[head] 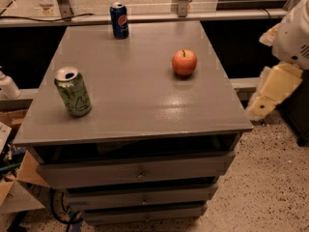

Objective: Move apple near pepsi can

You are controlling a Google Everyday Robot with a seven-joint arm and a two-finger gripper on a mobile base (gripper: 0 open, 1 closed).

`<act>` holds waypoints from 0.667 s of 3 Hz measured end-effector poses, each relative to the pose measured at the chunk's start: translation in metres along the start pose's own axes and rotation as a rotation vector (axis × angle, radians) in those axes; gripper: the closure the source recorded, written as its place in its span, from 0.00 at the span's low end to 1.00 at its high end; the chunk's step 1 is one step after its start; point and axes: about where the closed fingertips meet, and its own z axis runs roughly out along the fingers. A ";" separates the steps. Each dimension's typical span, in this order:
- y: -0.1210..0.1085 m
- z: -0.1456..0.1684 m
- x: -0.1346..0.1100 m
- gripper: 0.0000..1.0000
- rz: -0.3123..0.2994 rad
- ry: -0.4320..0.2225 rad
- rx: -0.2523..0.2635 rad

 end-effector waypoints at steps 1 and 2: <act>-0.023 0.023 -0.014 0.00 0.063 -0.078 0.029; -0.047 0.055 -0.033 0.00 0.101 -0.148 0.037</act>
Offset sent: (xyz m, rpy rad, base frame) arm 0.1096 0.0360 -0.0410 0.2339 -0.0889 -0.0884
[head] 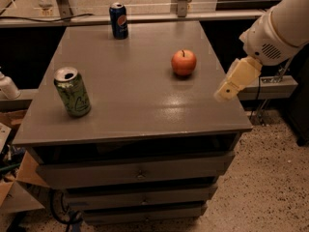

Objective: Move apple near pepsi can

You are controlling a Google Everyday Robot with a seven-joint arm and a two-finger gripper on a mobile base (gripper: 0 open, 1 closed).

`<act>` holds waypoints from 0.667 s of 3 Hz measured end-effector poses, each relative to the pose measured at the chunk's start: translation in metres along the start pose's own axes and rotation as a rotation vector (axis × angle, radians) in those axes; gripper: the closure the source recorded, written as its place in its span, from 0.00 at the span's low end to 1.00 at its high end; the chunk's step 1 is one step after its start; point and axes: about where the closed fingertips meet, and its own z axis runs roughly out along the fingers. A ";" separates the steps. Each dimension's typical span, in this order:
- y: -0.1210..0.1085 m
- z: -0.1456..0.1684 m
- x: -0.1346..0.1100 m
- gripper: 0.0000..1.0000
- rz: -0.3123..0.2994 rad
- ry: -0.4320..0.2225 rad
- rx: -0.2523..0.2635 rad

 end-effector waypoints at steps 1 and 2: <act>0.000 0.000 0.000 0.00 0.000 0.000 0.000; -0.007 0.021 -0.007 0.00 0.001 -0.027 0.012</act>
Offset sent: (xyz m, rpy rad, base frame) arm 0.0480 0.0211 -0.0340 0.0556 -0.0636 -0.0049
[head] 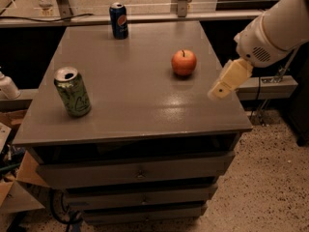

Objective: Move apple near pepsi can

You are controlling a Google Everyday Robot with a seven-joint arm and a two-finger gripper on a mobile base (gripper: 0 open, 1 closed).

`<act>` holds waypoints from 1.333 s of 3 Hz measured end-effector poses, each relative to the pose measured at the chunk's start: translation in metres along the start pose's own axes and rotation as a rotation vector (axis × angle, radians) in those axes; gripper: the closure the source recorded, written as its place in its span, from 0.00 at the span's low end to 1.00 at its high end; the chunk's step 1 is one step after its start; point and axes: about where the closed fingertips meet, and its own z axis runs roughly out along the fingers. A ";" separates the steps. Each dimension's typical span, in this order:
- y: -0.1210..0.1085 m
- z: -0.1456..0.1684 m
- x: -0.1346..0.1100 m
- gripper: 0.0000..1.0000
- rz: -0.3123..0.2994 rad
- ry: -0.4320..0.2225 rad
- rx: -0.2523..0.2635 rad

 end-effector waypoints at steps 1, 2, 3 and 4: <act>-0.015 0.029 -0.008 0.00 0.042 -0.047 0.018; -0.034 0.056 -0.013 0.00 0.097 -0.098 0.041; -0.048 0.081 -0.016 0.00 0.166 -0.155 0.043; -0.054 0.108 -0.019 0.00 0.219 -0.202 0.033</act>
Offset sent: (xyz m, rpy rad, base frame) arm 0.0930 0.0142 -0.0469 0.1834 -0.0751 -0.1303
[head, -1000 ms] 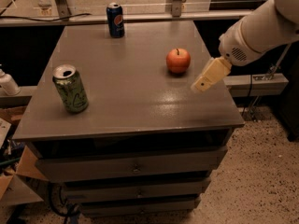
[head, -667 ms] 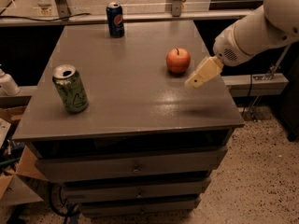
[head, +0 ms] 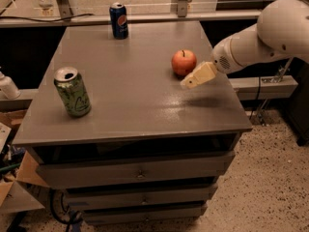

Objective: Move apple near pepsi can

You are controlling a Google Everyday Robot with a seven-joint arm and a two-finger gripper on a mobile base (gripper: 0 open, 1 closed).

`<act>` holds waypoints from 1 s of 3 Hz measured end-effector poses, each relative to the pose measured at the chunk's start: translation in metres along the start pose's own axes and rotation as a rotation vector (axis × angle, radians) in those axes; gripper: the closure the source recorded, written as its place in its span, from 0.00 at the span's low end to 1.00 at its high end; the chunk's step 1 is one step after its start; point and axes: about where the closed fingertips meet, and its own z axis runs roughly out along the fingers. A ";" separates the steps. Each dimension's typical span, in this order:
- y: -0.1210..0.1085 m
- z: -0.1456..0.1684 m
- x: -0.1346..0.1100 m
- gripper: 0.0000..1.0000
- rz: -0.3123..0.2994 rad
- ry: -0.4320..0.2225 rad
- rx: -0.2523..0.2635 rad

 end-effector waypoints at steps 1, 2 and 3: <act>0.000 0.022 -0.004 0.00 0.044 -0.044 -0.017; 0.003 0.043 -0.012 0.00 0.081 -0.080 -0.043; 0.005 0.056 -0.020 0.18 0.098 -0.105 -0.060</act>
Offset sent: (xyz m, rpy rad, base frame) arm 0.0407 0.0422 -0.0291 0.1848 0.0190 -0.0230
